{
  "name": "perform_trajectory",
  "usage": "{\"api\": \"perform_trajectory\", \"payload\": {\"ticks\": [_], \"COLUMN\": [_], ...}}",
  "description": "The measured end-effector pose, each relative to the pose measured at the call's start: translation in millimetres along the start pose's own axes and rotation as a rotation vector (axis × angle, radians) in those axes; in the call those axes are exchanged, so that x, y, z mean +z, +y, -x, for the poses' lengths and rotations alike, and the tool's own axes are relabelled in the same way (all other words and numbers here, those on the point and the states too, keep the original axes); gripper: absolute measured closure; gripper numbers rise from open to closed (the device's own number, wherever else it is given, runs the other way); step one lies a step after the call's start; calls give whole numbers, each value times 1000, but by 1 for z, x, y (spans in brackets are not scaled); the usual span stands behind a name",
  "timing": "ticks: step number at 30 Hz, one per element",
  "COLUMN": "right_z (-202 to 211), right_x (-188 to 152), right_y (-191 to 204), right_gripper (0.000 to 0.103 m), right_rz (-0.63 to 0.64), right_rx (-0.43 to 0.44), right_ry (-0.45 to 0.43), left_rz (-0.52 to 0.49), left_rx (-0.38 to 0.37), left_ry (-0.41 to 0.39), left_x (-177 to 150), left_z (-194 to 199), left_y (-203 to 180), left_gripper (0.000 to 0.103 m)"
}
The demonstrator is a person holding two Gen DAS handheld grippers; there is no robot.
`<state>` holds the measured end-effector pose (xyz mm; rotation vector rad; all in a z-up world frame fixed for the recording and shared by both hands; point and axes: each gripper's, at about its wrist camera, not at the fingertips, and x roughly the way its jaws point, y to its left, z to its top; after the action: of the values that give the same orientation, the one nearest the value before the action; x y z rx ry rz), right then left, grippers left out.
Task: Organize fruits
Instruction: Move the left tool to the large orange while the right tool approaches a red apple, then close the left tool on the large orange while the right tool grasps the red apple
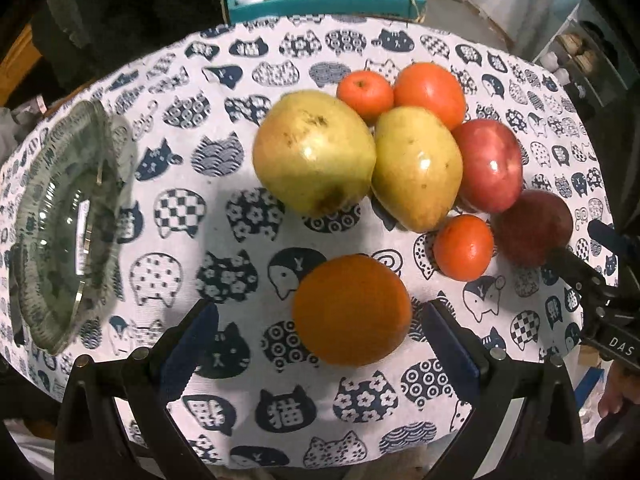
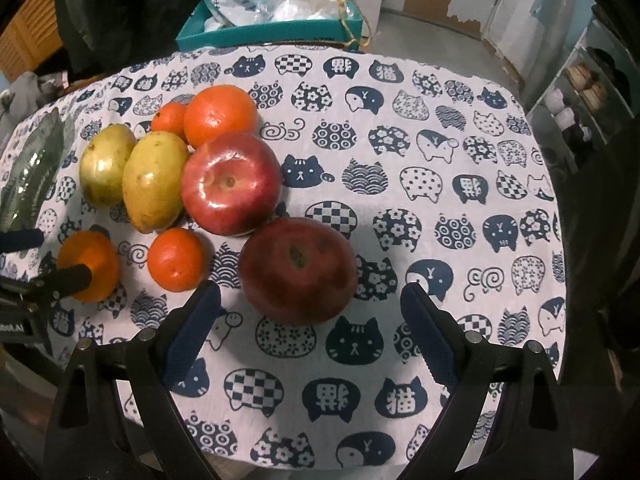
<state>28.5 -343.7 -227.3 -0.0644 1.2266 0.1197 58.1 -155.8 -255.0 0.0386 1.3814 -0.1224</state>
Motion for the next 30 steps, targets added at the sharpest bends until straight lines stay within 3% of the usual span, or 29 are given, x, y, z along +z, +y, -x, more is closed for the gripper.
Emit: {"api": "perform_trajectory", "payload": {"ticks": [9, 12, 17, 21, 30], "right_z": [-28, -36, -45, -48, -40], "right_x": [10, 10, 9, 10, 3], "right_y": [2, 2, 2, 4, 4], "right_gripper": [15, 17, 25, 25, 26], "right_rz": [8, 6, -8, -9, 0], "right_rx": [18, 18, 48, 47, 10], "right_ry": [51, 70, 80, 79, 50], "left_rz": [-28, -21, -15, -40, -70], "left_rx": [1, -5, -40, -81, -68], "left_ry": [21, 30, 27, 18, -3], "left_x": [-1, -2, -4, -8, -11], "left_z": [-18, -25, -32, -31, -26], "left_y": [-8, -6, -2, -8, -13], "left_gripper": [2, 12, 16, 34, 37]}}
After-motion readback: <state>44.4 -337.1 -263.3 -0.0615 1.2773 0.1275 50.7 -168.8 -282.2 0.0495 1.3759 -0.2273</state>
